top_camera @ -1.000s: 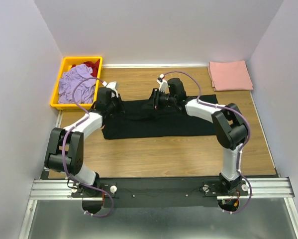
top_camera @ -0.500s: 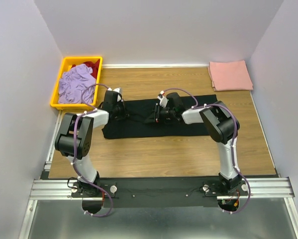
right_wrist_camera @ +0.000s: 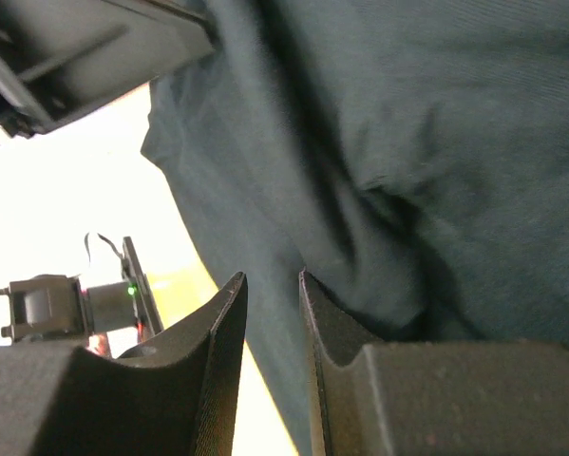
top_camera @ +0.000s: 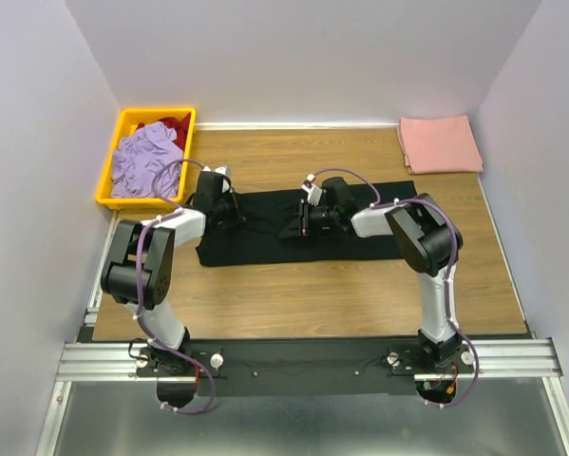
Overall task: Fold and stack the t-shirts
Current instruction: Fold the tshirt
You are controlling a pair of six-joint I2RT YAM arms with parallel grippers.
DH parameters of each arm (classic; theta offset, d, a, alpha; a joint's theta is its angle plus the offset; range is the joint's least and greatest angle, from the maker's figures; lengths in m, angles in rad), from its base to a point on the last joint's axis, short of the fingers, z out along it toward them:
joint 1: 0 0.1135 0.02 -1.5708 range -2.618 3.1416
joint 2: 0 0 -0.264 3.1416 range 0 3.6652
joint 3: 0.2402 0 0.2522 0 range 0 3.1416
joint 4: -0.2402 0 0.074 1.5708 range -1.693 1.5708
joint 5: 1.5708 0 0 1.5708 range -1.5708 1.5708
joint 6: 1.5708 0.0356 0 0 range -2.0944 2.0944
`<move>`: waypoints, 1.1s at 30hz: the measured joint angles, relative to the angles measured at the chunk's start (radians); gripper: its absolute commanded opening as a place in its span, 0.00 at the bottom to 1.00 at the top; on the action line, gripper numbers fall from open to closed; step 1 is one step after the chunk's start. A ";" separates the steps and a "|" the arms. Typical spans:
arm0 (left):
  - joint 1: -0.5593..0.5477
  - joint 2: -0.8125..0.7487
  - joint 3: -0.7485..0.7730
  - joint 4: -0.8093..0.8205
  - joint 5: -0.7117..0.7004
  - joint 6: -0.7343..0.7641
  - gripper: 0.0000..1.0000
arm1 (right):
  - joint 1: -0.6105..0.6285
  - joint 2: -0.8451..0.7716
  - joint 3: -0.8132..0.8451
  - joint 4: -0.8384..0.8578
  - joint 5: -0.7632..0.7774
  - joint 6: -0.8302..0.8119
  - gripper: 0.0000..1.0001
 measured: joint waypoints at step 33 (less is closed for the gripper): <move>0.020 0.029 0.095 -0.020 -0.022 -0.028 0.43 | -0.040 0.083 0.143 -0.064 -0.087 -0.057 0.44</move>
